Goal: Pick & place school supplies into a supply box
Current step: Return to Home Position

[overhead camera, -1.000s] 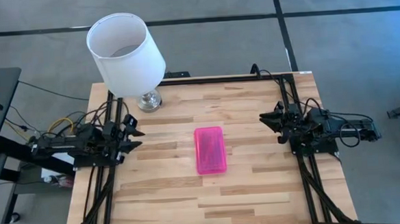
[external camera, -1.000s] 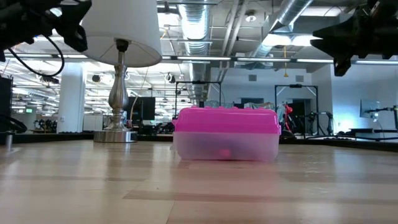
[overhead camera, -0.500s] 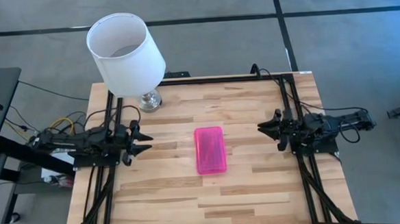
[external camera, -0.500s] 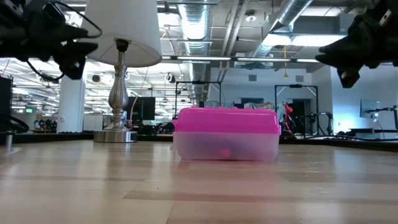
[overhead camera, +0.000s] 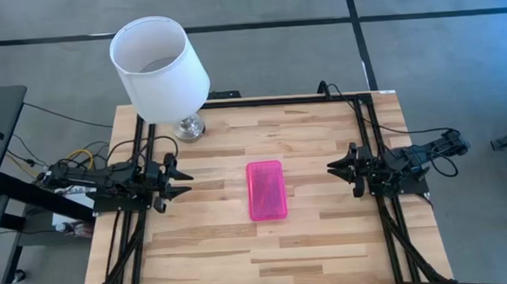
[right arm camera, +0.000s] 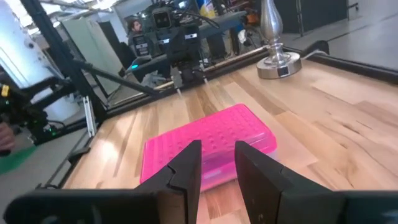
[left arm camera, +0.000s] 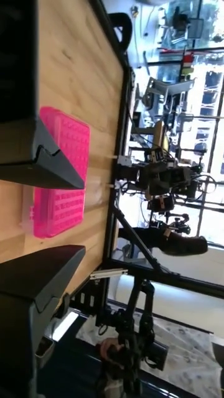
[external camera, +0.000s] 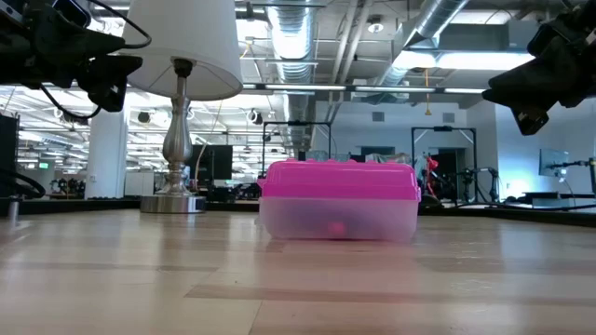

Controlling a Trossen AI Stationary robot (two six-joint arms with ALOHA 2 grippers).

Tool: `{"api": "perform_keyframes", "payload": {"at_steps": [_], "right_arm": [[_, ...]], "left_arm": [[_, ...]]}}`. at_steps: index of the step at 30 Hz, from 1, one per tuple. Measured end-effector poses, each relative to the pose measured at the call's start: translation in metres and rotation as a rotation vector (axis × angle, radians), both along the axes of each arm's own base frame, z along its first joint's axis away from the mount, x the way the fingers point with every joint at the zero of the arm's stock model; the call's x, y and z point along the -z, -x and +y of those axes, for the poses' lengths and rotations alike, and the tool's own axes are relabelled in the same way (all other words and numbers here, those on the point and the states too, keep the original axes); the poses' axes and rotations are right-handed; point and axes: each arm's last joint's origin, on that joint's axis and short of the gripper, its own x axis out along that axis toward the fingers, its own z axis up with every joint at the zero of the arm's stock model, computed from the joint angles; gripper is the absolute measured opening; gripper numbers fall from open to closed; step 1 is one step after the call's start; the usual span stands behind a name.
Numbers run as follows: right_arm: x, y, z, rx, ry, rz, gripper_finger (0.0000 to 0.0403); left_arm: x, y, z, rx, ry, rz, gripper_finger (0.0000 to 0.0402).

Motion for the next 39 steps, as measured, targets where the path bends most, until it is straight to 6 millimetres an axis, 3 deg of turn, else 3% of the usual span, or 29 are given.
{"api": "perform_keyframes", "payload": {"at_steps": [20, 27, 39], "right_arm": [[-0.002, -0.005, -0.003, -0.065, 0.168, -0.073, 0.0091], [0.002, -0.010, -0.009, -0.034, 0.102, -0.071, 0.0091], [0.002, -0.010, -0.014, 0.026, 0.107, -0.073, 0.0091]], "left_arm": [[0.002, 0.000, 0.000, -0.009, -0.095, 0.015, 0.0151], [0.002, 0.000, 0.000, -0.006, 0.064, 0.027, 0.0151], [0.002, 0.000, 0.001, -0.013, 0.062, 0.028, 0.0151]]}}
